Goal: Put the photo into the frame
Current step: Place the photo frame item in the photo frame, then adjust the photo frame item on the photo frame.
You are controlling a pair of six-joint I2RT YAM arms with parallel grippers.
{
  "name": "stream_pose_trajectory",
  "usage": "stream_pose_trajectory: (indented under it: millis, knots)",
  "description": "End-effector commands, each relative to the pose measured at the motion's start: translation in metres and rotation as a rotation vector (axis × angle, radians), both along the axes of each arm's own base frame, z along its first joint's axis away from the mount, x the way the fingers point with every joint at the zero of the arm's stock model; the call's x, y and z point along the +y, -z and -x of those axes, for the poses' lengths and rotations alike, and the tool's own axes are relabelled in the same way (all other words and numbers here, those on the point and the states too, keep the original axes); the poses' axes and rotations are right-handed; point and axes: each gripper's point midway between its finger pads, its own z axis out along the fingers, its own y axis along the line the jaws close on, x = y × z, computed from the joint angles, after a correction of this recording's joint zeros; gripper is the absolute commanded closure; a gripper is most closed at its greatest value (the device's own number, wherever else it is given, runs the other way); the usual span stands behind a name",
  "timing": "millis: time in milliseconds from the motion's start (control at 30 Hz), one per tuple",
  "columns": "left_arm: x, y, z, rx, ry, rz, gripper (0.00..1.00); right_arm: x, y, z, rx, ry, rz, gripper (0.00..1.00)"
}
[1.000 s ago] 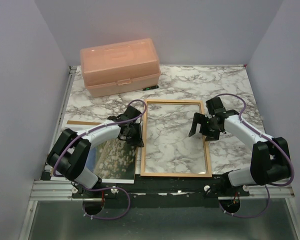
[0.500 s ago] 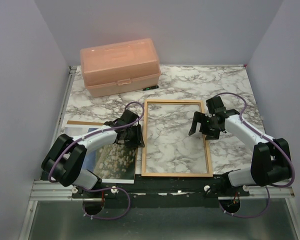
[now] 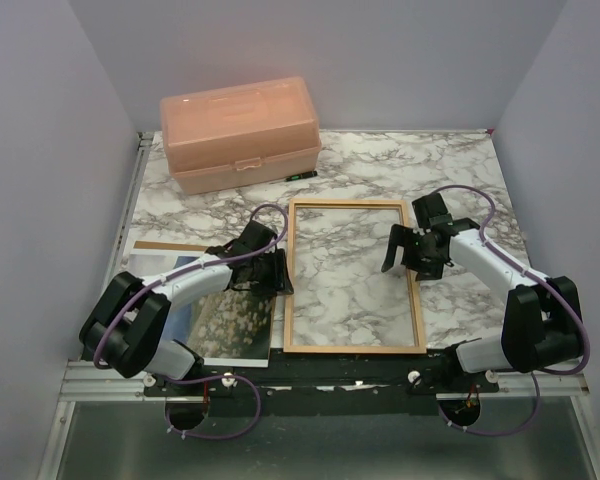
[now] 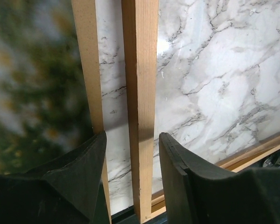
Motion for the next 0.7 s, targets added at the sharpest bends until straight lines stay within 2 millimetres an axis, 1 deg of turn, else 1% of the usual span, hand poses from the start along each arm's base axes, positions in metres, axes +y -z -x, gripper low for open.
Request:
stream_pose_trajectory:
  millis: [0, 100, 367, 667]
  knots:
    - [0.002, 0.008, 0.013, 0.034, 0.023, 0.009, 0.49, 0.002, 0.001, 0.001, 0.01, 0.005, -0.004, 0.0]
    - [0.0, 0.014, 0.013, 0.056, 0.027, 0.007, 0.49, 0.009, 0.007, 0.004, 0.03, 0.0, -0.041, 0.0]
    - [0.002, 0.026, 0.015, 0.092, 0.019, -0.018, 0.49, 0.009, 0.015, 0.008, 0.048, 0.003, -0.045, 0.0]
    - [-0.005, 0.024, 0.012, 0.096, 0.03, 0.007, 0.49, 0.035, 0.024, 0.018, 0.083, -0.03, -0.127, 0.0]
